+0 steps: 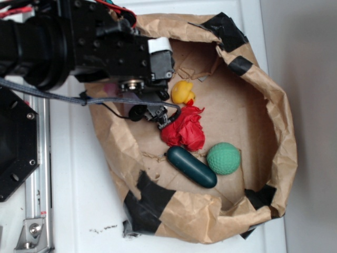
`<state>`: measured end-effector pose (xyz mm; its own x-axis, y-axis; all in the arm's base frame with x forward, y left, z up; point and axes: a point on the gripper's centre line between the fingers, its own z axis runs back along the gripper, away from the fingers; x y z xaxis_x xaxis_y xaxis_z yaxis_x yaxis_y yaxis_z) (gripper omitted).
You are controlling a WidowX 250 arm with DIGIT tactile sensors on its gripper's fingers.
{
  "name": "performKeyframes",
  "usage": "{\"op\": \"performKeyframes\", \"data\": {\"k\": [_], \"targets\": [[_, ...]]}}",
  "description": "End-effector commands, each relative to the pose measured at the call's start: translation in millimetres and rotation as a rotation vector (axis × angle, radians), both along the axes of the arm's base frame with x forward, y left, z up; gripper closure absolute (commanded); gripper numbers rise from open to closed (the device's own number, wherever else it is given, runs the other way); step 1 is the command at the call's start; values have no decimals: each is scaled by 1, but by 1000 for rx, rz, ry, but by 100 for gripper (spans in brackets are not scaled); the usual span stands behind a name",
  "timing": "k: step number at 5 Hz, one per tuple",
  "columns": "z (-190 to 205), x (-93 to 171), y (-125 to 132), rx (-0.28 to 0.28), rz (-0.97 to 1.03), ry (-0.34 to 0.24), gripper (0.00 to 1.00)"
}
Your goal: Grab the wood chip.
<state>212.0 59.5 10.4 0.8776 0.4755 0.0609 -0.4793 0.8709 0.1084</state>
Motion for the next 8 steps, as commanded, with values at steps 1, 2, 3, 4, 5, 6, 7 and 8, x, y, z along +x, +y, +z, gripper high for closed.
{"op": "performKeyframes", "data": {"k": [1, 2, 3, 4, 5, 6, 7, 8], "targets": [[-12, -11, -3, -10, -34, 33, 100], [-12, -6, 0, -1, -64, 32, 100], [-6, -4, 2, 10, -56, 19, 100], [2, -2, 4, 27, -41, 0, 100], [18, 0, 3, 15, -77, -15, 100], [67, -4, -18, 55, -260, -48, 100], [118, 3, -32, 44, -290, -56, 100], [155, 16, -40, 43, -380, -67, 100]]}}
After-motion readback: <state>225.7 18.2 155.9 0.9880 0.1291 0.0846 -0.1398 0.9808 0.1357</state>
